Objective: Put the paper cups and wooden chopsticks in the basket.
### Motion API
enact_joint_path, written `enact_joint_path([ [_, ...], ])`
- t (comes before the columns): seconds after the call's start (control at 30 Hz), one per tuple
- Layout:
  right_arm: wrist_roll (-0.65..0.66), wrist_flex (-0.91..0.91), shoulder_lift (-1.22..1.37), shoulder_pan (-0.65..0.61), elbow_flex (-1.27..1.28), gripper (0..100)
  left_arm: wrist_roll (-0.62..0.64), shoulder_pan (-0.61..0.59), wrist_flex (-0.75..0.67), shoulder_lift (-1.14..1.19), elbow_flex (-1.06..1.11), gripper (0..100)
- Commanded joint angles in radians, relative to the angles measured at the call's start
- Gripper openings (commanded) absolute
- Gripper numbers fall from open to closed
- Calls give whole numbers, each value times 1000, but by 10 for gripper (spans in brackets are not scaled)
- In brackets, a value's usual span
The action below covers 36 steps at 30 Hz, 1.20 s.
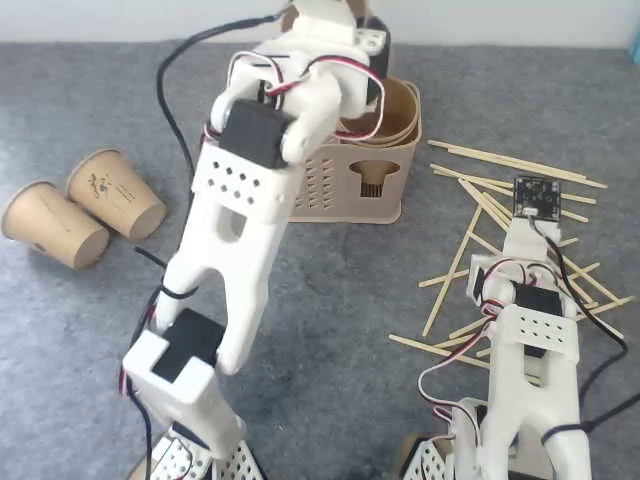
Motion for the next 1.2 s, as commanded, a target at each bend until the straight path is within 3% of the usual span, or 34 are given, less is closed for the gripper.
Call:
enact_joint_path([
  [0.0, -12, -30, -25, 8, 2, 8, -2, 34, 77, -18, -97, 13],
  [0.2, -11, -38, -25, -10, 8, 8, -160, 86, 184, -8, -90, 13],
  [0.63, -11, -36, -25, -12, 8, 8, -321, 86, 57, -8, 183, 17],
  [0.73, -11, -36, -25, -13, 8, 8, -316, 84, 51, -12, 180, 88],
  [0.93, -11, -41, -25, -13, 14, 8, -318, 83, 118, -31, 102, 379],
  [1.17, 35, -53, -25, -38, 25, 8, -316, 3, 311, -123, -134, 305],
])
